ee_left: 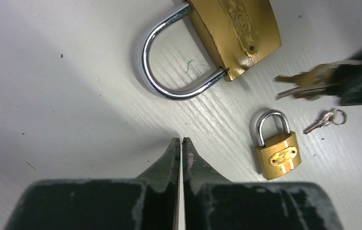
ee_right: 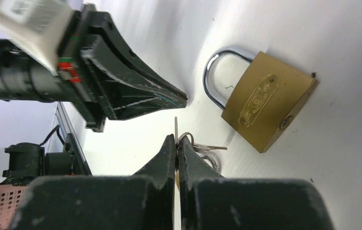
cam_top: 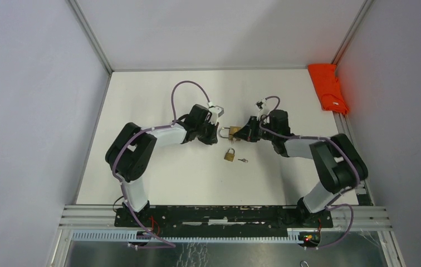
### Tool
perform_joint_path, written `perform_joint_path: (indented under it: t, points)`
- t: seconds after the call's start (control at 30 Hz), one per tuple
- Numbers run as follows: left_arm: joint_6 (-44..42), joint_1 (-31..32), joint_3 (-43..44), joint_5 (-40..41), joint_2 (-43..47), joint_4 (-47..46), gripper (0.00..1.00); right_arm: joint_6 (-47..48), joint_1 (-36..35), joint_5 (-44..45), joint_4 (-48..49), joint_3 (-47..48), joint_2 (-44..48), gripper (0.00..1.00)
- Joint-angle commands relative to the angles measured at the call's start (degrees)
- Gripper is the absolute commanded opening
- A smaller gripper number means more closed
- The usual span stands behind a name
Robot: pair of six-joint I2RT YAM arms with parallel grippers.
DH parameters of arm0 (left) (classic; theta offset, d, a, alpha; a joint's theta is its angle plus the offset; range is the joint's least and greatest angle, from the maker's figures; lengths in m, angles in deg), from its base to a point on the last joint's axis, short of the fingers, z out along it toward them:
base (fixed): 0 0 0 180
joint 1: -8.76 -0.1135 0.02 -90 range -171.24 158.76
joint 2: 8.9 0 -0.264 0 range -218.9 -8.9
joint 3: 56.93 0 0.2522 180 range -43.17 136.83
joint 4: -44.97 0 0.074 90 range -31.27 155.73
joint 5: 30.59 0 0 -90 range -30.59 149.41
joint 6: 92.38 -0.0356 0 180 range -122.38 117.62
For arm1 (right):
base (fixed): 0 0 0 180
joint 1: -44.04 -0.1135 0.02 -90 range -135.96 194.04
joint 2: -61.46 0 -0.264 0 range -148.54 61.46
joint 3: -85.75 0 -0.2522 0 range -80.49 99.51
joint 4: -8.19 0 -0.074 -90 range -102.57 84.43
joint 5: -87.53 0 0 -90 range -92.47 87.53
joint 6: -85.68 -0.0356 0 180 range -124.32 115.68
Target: Unlock with the key
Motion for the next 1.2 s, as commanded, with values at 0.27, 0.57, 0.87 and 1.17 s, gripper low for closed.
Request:
perform_joint_path:
  t: [0.27,0.57,0.87,1.17]
  points:
    - [14.67,5.92,17.88,12.89,4.85,12.57,0.53,14.87,5.69,19.96,-27.97,6.25,31.79,0.00]
    - [20.41,13.39,35.18,25.18,-10.72,29.32,0.72,18.94,9.18,22.77,-38.66,9.68,41.39,0.00]
    - [22.75,13.94,33.08,31.01,-11.21,31.92,0.80,20.94,12.66,22.76,-42.21,9.67,44.96,0.00]
    - [22.36,14.00,34.20,28.92,-14.17,30.37,0.81,21.04,13.61,21.42,-42.10,8.32,46.04,0.00]
